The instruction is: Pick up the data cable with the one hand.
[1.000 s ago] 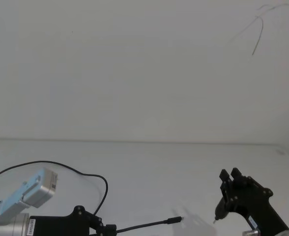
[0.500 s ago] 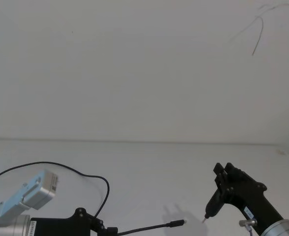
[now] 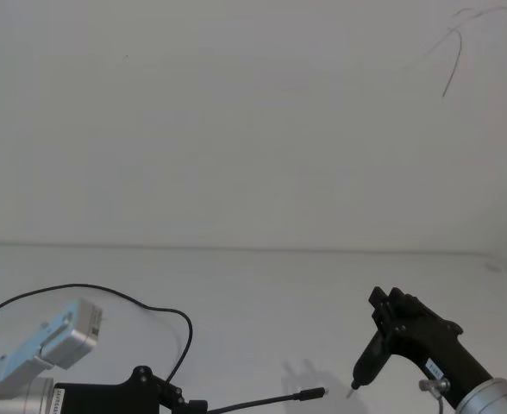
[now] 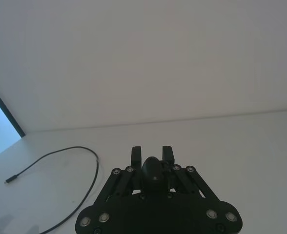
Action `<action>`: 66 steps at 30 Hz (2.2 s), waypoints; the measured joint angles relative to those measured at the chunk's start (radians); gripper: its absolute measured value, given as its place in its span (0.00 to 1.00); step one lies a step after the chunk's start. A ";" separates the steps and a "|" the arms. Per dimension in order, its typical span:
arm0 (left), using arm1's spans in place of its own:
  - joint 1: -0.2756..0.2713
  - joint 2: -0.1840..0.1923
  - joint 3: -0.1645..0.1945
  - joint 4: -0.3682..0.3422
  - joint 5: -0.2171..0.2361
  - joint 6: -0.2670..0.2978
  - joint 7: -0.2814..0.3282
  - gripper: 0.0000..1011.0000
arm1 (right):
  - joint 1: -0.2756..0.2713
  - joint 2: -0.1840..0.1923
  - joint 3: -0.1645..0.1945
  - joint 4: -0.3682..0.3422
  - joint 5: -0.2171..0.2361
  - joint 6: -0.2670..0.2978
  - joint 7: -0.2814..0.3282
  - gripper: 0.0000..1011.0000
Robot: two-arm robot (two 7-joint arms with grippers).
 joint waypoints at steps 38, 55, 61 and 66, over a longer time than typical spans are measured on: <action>0.000 0.000 0.000 0.000 -0.001 0.000 -0.001 0.05 | -0.002 -0.002 0.056 -0.044 0.199 0.101 0.033 0.25; 0.000 0.000 0.000 0.000 -0.001 0.000 -0.001 0.05 | -0.005 0.009 0.052 -0.044 0.211 0.075 0.037 0.25; 0.000 0.000 0.000 0.000 -0.001 0.000 -0.001 0.05 | -0.001 0.012 0.049 -0.038 0.219 0.072 0.037 0.25; 0.000 0.000 0.000 0.000 -0.001 0.000 -0.001 0.05 | 0.001 0.014 0.047 -0.033 0.229 0.075 0.038 0.25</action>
